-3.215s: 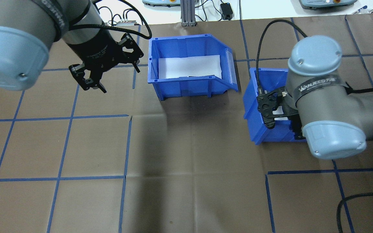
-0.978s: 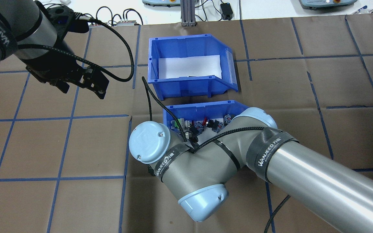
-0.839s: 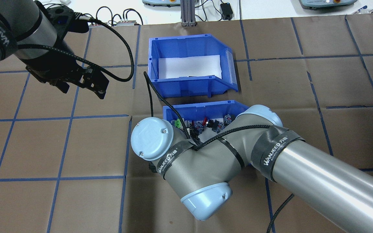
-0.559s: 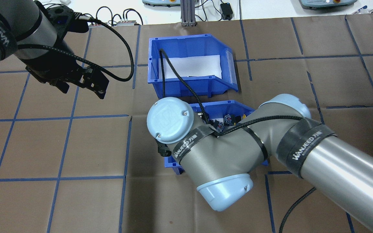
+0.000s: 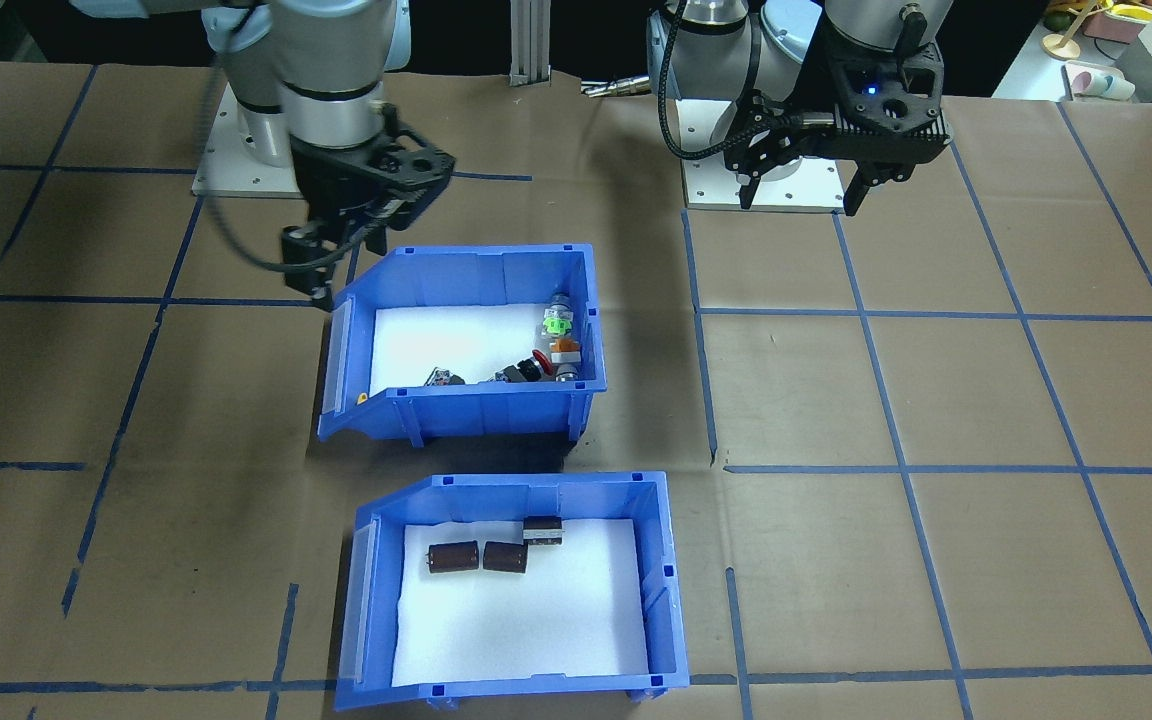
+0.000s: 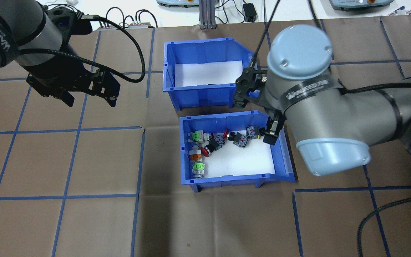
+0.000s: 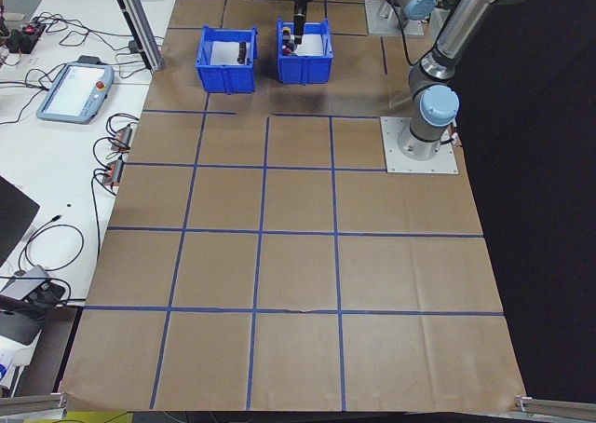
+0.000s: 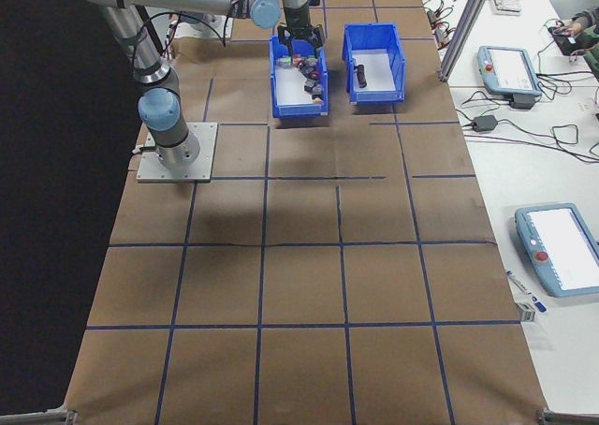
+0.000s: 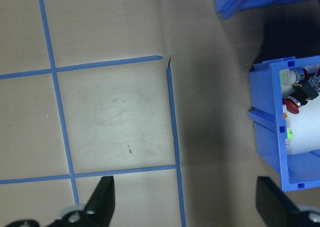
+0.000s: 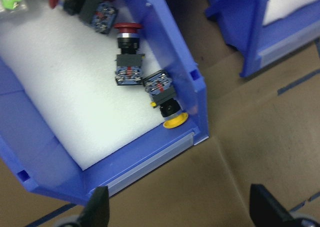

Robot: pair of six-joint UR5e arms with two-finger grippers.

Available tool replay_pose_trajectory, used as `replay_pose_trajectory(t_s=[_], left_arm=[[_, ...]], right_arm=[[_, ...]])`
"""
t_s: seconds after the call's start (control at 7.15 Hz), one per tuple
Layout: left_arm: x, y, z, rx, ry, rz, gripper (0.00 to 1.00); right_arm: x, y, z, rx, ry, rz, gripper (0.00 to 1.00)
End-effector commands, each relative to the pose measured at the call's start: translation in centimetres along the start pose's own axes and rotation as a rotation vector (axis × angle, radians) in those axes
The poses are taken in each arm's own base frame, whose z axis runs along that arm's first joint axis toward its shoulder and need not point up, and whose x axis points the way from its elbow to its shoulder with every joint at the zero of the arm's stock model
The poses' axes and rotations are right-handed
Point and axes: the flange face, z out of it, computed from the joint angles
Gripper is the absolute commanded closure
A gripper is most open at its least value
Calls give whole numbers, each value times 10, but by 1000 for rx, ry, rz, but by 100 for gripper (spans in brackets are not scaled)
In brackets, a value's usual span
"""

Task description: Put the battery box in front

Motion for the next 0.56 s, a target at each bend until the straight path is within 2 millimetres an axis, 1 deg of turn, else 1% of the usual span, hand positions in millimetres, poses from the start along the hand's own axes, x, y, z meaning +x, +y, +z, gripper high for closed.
replay_pose_trajectory(t_s=[0.0,0.14,0.28,0.42], left_arm=[[-1,1,-1,0,-4,-13,0],[-1,1,0,-7,-4,-14,0],[-1,2,0,-12,-4,-17,0],[-1,3,1,-14,-3,-23,0]], right_arm=[[42,16,-30,69,28,452,0],[57,6,-39,84,35,629,0],[73,-3,-35,8,-15,793,0],[85,-10,-44,-71,-72,862,0]])
